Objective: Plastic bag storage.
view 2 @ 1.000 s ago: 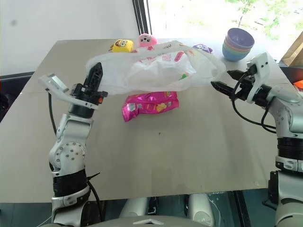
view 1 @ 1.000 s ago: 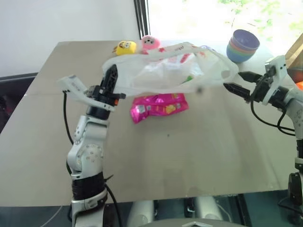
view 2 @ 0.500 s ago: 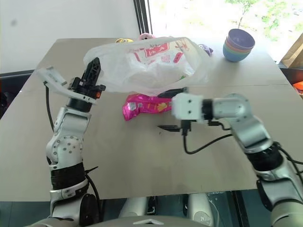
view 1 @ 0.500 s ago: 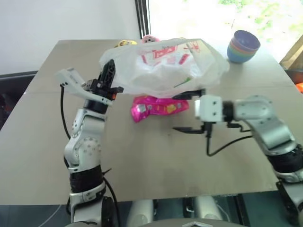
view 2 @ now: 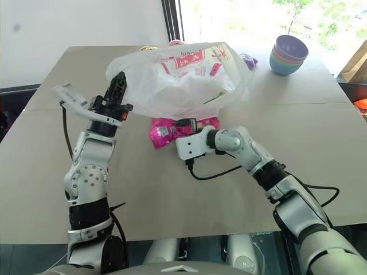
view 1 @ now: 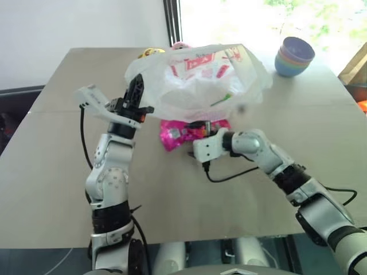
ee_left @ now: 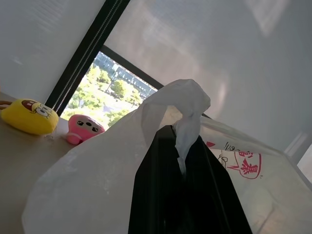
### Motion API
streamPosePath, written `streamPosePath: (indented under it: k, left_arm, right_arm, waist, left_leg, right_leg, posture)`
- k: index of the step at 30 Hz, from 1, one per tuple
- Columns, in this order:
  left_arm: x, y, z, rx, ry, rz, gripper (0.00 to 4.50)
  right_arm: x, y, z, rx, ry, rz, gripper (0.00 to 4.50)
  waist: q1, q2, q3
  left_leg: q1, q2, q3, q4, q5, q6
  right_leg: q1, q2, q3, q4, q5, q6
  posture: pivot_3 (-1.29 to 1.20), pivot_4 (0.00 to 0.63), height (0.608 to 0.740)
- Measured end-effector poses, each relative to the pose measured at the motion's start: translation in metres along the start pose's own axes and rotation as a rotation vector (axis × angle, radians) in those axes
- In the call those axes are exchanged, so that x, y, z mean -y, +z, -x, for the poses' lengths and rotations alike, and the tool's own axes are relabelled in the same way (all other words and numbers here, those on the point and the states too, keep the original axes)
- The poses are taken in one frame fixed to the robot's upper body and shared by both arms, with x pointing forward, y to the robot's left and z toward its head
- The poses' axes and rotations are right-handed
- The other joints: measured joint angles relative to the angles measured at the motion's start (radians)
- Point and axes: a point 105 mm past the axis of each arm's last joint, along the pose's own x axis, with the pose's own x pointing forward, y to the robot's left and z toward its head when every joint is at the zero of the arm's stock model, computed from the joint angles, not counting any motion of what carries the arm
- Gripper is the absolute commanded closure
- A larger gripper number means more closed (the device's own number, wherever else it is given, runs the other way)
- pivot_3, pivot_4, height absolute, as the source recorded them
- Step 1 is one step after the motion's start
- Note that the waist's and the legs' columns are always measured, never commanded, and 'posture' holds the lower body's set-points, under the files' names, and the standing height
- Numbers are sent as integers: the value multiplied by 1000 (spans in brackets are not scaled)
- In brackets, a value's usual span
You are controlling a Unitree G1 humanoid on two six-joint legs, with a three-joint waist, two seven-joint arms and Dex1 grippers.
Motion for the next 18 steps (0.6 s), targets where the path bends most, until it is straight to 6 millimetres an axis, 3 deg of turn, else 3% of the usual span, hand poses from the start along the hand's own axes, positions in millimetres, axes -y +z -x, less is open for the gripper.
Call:
streamPosePath:
  k: [8, 13, 16, 18]
  left_arm:
    - [-3, -1, 0, 9, 11, 0, 4500]
    - [-6, -4, 0, 6, 19, 8, 4500]
    - [-6, -3, 0, 13, 21, 7, 4500]
    - [-7, -3, 1, 15, 27, 7, 4500]
  right_arm:
    - [16, -24, -7, -116, -101, 75, 4468]
    - [15, -22, 0, -71, -100, 2, 4468]
    - [11, -7, 29, 61, -26, -189, 4468]
    - [13, 15, 51, 193, 27, -346, 4468]
  waist:
    - [-1, 0, 0]
    - [1, 0, 0]
    - [4, 0, 0]
    - [4, 0, 0]
  left_leg:
    - [0, 0, 0, 0, 0, 0]
    - [-1, 0, 0, 0, 0, 0]
    - [-2, 1, -3, 0, 0, 0]
    - [-2, 1, -8, -1, 0, 0]
  right_leg:
    - [0, 0, 0, 0, 0, 0]
    - [0, 0, 0, -1, 0, 0]
    - [0, -1, -1, -2, 0, 0]
    - [0, -1, -2, -2, 0, 0]
  posture:
    - [0, 150, 740]
    - [0, 150, 740]
    - [0, 150, 740]
    - [0, 150, 740]
